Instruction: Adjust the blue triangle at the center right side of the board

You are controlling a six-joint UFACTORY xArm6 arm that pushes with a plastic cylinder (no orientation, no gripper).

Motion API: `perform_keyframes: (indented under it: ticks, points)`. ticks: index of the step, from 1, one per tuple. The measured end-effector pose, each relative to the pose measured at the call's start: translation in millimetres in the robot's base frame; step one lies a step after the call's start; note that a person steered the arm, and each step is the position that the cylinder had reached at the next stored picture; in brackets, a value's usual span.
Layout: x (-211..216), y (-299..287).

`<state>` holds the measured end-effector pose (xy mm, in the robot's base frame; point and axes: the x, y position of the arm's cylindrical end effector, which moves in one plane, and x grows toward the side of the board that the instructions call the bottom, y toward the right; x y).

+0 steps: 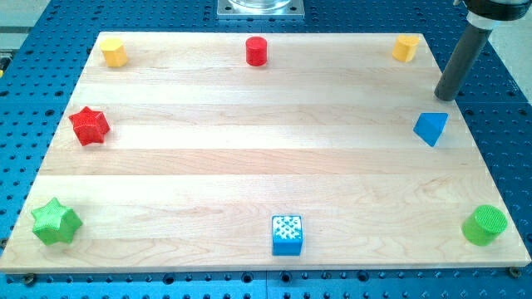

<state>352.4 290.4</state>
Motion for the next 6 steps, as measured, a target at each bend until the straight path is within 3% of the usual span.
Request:
perform_keyframes:
  ticks: [1,2,3,4,5,6]
  points:
    - [18.1,-15.6]
    - [40.0,-66.7]
    - [42.6,-74.0]
    - [87.3,-68.3]
    - [49.6,-46.2]
    - [49.5,-46.2]
